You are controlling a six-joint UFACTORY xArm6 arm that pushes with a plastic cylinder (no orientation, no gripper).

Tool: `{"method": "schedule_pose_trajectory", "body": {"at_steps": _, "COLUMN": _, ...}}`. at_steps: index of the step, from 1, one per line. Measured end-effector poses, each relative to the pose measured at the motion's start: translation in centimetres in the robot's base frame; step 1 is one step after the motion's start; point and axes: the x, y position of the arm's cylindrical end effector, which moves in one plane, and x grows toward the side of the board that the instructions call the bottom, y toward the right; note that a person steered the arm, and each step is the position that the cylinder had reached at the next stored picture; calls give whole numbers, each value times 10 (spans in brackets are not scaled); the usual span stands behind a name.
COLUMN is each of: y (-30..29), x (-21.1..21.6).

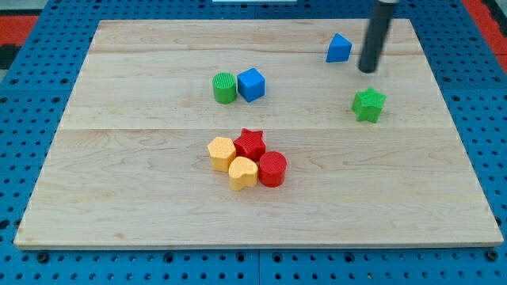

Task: Place the green star to the bottom of green circle and blue cube

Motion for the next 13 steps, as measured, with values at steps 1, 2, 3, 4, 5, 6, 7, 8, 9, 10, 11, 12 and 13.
{"method": "schedule_pose_trajectory", "body": {"at_steps": 1, "y": -9, "x": 51}}
{"method": "schedule_pose_trajectory", "body": {"at_steps": 2, "y": -8, "x": 72}}
{"method": "schedule_pose_trajectory", "body": {"at_steps": 3, "y": -56, "x": 78}}
{"method": "schedule_pose_trajectory", "body": {"at_steps": 4, "y": -32, "x": 90}}
{"method": "schedule_pose_trajectory", "body": {"at_steps": 5, "y": -64, "x": 97}}
{"method": "schedule_pose_trajectory", "body": {"at_steps": 6, "y": -98, "x": 98}}
{"method": "schedule_pose_trajectory", "body": {"at_steps": 7, "y": -83, "x": 108}}
{"method": "schedule_pose_trajectory", "body": {"at_steps": 8, "y": -103, "x": 111}}
{"method": "schedule_pose_trajectory", "body": {"at_steps": 9, "y": -163, "x": 104}}
{"method": "schedule_pose_trajectory", "body": {"at_steps": 10, "y": -219, "x": 87}}
{"method": "schedule_pose_trajectory", "body": {"at_steps": 11, "y": -219, "x": 90}}
{"method": "schedule_pose_trajectory", "body": {"at_steps": 12, "y": -246, "x": 100}}
{"method": "schedule_pose_trajectory", "body": {"at_steps": 13, "y": -311, "x": 100}}
